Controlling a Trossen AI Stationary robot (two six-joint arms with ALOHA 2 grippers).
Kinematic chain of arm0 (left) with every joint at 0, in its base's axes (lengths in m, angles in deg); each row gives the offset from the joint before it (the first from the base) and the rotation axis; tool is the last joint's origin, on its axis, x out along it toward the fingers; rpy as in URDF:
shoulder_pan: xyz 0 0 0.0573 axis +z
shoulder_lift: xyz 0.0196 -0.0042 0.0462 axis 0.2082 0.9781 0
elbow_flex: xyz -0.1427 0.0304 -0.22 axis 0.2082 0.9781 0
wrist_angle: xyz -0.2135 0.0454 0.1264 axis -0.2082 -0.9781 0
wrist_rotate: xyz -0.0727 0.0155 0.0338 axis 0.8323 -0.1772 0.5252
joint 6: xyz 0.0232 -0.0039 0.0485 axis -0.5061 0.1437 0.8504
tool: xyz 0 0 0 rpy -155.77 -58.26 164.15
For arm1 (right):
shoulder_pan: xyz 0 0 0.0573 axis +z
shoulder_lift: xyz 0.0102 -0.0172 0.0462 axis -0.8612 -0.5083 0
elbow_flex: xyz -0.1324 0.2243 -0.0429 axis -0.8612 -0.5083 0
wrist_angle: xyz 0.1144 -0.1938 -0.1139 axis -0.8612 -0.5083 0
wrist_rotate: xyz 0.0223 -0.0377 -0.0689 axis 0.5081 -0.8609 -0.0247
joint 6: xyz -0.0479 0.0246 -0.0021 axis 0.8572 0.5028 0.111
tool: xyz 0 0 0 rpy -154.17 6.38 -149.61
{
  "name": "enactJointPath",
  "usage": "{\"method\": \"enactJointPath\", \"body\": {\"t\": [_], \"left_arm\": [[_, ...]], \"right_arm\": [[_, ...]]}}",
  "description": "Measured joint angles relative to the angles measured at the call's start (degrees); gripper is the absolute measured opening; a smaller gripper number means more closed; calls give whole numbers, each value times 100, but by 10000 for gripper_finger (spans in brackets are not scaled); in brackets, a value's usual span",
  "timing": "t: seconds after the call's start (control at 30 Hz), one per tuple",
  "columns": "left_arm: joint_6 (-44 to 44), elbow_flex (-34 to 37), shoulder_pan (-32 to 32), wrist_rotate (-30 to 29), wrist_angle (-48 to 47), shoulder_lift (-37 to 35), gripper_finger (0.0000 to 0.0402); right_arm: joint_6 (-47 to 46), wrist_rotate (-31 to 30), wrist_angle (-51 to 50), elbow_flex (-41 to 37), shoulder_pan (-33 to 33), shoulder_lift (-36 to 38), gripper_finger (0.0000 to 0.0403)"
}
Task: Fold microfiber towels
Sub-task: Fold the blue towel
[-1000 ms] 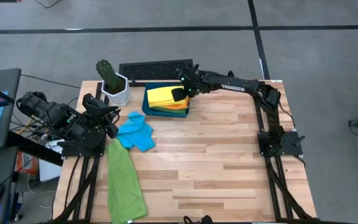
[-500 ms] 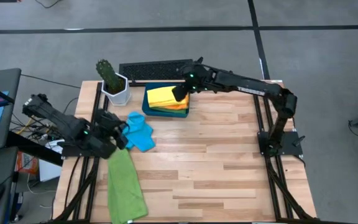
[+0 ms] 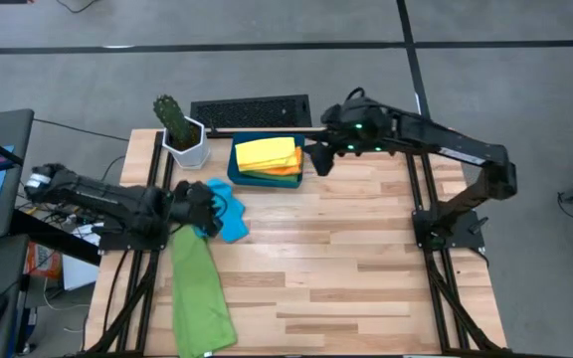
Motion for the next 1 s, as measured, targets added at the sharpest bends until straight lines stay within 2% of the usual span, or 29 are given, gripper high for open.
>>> {"method": "enactJointPath", "body": {"t": [0.1, 0.2, 0.4, 0.73, 0.87, 1.0], "left_arm": [[931, 0, 770, 859, 213, 3, 146], [1590, 1, 1301, 1374, 243, 110, 167], [2280, 4, 1738, 1452, 385, 642, 182], [2585, 4, 1757, 1608, 910, 2240, 183], [2418, 4, 1756, 1914, 929, 2686, 160], [2067, -50, 1712, 2178, 879, 2710, 88]], "right_arm": [[-41, -253, -189, 0, 143, 224, 238], [-108, -536, -455, 2, 286, 379, 238], [-262, -902, -807, 2, 602, 533, 238], [-361, -1176, -966, -2, 976, 511, 238], [-366, -1179, -975, -2, 1083, 485, 238], [-364, -1198, -999, -2, 1171, 488, 238]]}}
